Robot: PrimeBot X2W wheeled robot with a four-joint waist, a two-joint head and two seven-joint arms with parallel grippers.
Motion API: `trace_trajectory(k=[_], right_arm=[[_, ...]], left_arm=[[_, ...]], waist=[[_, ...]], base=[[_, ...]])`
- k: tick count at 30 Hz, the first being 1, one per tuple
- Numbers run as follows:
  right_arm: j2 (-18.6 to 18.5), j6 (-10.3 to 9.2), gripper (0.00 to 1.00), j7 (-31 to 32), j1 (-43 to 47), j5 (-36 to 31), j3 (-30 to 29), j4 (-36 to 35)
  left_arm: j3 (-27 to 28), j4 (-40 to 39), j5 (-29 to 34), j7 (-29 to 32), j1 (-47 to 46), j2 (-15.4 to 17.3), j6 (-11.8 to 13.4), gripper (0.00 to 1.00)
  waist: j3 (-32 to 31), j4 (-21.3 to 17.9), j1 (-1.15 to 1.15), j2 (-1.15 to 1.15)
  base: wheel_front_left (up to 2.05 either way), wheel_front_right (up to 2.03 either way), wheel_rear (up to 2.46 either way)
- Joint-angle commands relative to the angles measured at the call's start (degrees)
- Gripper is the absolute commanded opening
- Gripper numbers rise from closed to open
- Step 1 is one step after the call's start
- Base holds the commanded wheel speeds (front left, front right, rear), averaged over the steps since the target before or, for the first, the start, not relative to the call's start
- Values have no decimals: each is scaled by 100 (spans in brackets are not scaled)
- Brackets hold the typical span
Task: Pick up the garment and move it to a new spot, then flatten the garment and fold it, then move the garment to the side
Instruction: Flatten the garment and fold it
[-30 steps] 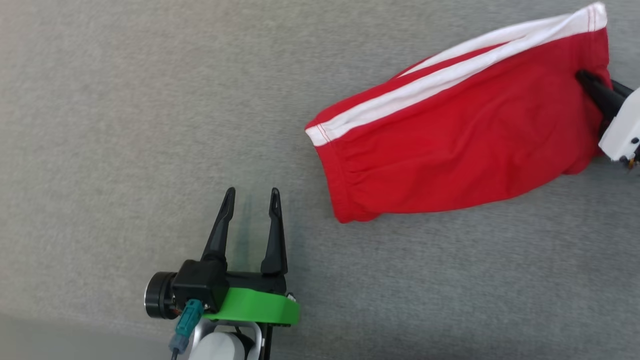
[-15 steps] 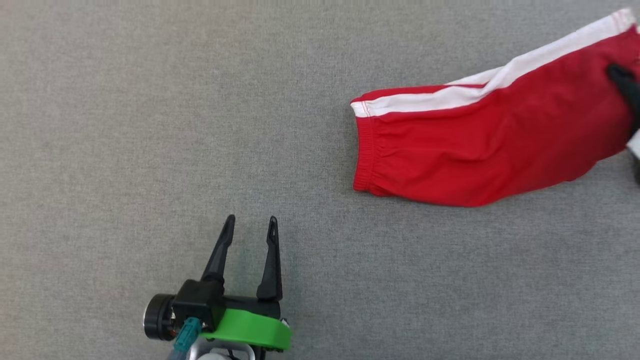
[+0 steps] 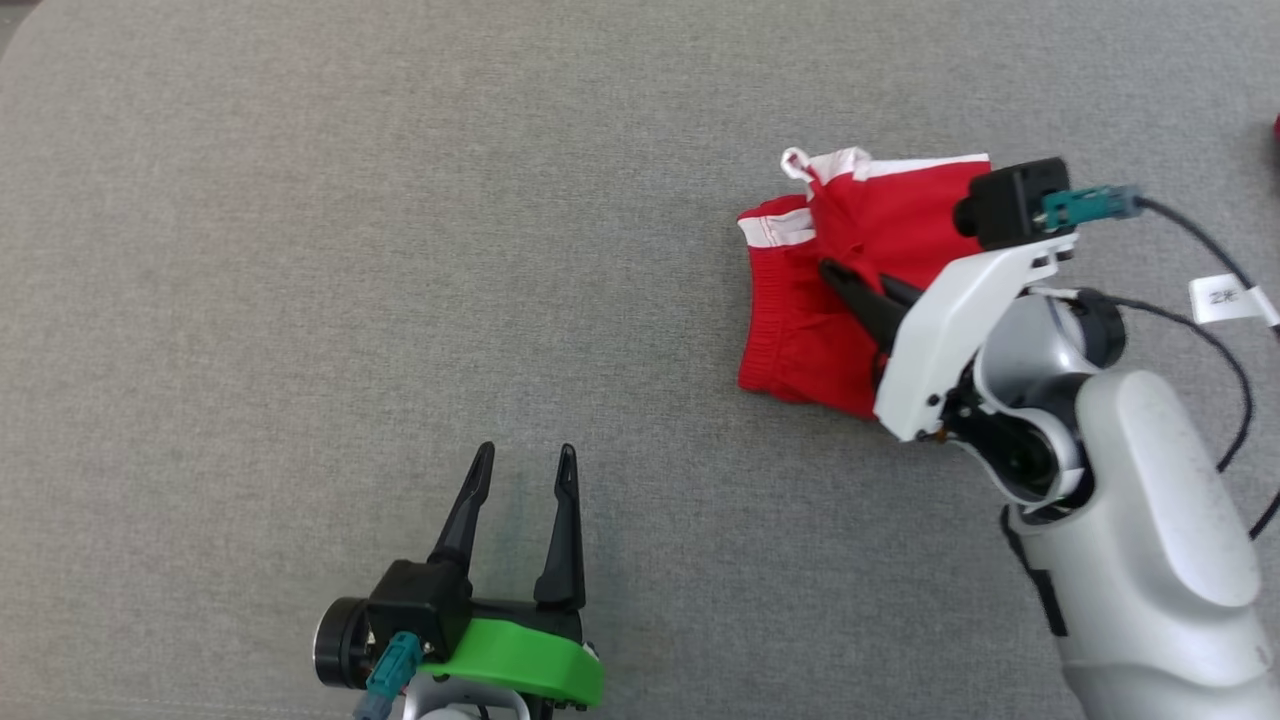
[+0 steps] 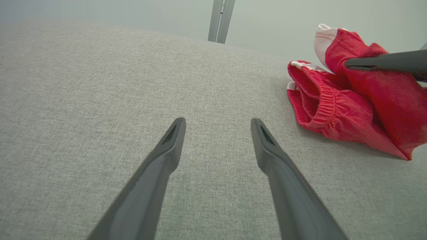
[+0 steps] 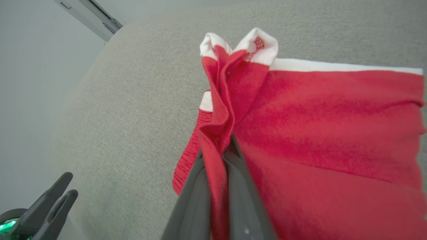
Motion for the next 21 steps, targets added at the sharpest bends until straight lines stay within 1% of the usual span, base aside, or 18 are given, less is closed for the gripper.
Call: trace_trajectory(k=[1,5,7,8,9,10,11,12,16,18,21], right_arm=[[86,2,0,-96,-48,-87,11,116],[277,2,0,-294,-154,-248,48,478],[309,2,22,-442,-201,-262,-19,658],[324,1,16,-491,-218,-264,-2,737],[330,2,15,-593,-244,-109,11,829],[333,2,24,-728,-296,45,32,917],[332,2,40,-866,-344,211,58,975],[333,2,100,-1034,-392,426,105,1067],[336,2,100,-1614,-496,1403,418,1361],[329,2,100,-1851,-518,1722,575,1435],[326,2,100,-2173,-413,1982,695,1382]], left_arm=[[20,27,-13,-14,-69,22,41,100],[60,89,-18,-14,-31,21,53,100],[66,108,-30,-14,-12,21,53,100],[63,118,-33,-14,-1,21,51,100],[54,124,-38,-14,7,21,50,100],[42,130,-41,-14,6,21,53,100],[30,137,-47,-14,2,21,54,100],[15,142,-47,-14,-8,21,48,100],[34,175,-25,-14,43,21,54,100],[102,191,0,-14,116,21,56,100],[237,212,81,-14,234,21,52,100]], waist=[[-16,70,0,0],[-64,104,0,0],[-87,113,0,0],[-107,115,0,0],[-124,118,0,0],[-137,117,0,0],[-147,115,0,0],[-164,113,0,0],[-294,62,0,0],[-389,-3,0,0],[-550,-148,0,0]], base=[[0,0,0],[0,0,0],[0,0,0],[0,0,0],[0,0,0],[0,0,0],[0,0,0],[0,0,0],[0,0,0],[0,0,0],[0,0,0]])
